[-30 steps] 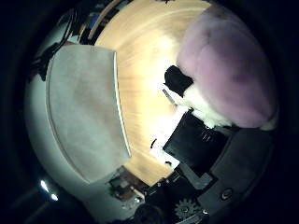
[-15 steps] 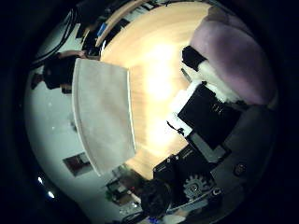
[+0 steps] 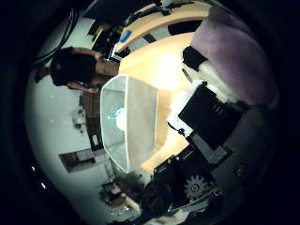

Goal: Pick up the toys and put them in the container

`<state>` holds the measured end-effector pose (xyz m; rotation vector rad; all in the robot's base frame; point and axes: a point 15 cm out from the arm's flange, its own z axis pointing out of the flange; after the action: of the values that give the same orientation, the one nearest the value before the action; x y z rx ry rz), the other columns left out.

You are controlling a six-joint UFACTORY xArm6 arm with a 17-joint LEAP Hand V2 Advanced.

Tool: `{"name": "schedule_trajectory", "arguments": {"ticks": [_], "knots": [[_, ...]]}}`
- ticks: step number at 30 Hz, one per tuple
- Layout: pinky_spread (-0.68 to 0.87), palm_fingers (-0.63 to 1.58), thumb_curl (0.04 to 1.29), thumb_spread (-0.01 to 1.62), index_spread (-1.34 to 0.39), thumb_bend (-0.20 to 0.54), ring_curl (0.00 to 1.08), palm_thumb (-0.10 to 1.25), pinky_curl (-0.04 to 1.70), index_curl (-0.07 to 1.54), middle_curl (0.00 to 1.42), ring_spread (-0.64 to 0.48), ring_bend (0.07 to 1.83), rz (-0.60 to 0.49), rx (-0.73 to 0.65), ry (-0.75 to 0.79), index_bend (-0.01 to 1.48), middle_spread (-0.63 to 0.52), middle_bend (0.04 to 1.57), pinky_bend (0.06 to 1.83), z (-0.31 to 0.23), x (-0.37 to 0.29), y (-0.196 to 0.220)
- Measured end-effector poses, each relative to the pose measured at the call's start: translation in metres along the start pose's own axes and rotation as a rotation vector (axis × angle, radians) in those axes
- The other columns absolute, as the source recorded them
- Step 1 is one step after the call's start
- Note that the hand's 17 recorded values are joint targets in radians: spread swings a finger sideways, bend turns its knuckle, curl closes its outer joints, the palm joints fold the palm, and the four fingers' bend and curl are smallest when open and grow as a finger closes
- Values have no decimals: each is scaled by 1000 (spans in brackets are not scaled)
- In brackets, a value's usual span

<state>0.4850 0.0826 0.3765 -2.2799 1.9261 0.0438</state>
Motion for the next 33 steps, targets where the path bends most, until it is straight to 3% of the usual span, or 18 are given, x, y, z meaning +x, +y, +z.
{"name": "schedule_trajectory", "arguments": {"ticks": [7, 17, 30, 33], "knots": [[-620, 1159, 448, 901, -554, -8, 457, 1228, 317, 637, 672, -342, 1176, -132, 26, -19, 222, -408, 661, 1128, -19, -80, -5], [-633, 1166, 459, 904, -567, -10, 459, 1227, 331, 681, 685, -344, 1172, -349, 4, -50, 193, -410, 655, 1106, -15, -207, 30], [-627, 1160, 466, 906, -575, -13, 462, 1222, 349, 714, 698, -346, 1172, -481, -44, -58, 186, -413, 651, 1096, 2, -277, 61], [-627, 1131, 437, 941, -575, -75, 464, 1076, 348, 718, 700, -341, 1175, -490, -56, -56, 180, -409, 644, 1088, 7, -280, 63]]}}
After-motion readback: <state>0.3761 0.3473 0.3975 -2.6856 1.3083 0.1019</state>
